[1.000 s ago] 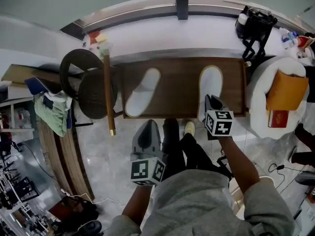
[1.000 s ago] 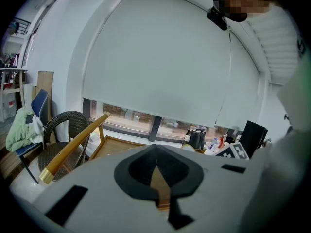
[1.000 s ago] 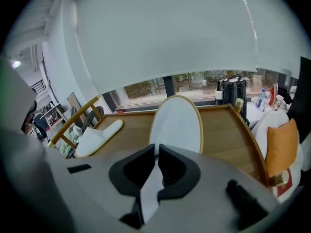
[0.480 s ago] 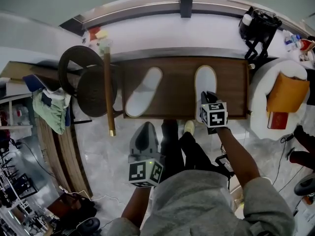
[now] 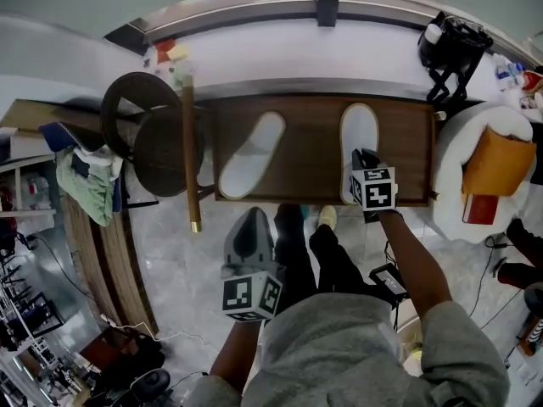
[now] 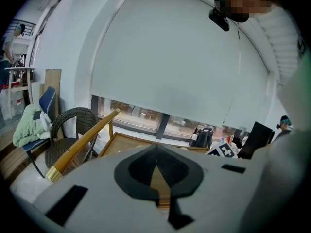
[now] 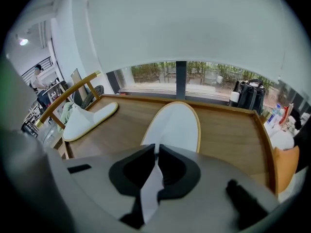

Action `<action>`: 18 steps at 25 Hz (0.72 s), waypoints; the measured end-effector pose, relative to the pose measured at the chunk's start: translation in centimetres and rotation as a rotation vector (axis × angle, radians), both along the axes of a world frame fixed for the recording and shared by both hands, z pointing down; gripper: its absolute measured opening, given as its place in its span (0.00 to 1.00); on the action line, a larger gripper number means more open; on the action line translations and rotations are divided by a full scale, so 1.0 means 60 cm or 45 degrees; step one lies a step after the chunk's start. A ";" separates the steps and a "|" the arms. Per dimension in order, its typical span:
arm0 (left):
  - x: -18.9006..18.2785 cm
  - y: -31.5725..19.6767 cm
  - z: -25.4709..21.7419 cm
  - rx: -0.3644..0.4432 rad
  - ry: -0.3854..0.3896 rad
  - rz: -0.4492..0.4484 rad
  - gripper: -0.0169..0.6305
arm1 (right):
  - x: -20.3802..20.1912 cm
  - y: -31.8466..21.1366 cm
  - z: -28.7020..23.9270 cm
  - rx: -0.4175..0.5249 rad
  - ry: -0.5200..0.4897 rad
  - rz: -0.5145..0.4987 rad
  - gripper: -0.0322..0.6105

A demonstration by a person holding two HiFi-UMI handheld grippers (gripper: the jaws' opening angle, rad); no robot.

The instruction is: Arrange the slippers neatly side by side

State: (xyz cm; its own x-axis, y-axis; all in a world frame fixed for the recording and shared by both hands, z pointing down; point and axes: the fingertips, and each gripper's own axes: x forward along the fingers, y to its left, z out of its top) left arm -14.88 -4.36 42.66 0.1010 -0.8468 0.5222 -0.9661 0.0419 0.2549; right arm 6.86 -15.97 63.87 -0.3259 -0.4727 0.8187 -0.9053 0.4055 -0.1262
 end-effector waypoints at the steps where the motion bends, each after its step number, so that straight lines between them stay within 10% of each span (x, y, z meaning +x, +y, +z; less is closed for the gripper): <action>1: -0.001 0.001 0.003 -0.004 -0.002 -0.001 0.05 | 0.001 -0.002 0.001 0.002 0.003 0.002 0.11; 18: -0.051 0.024 0.011 -0.011 0.012 -0.083 0.05 | -0.068 -0.013 -0.126 0.232 -0.058 -0.291 0.28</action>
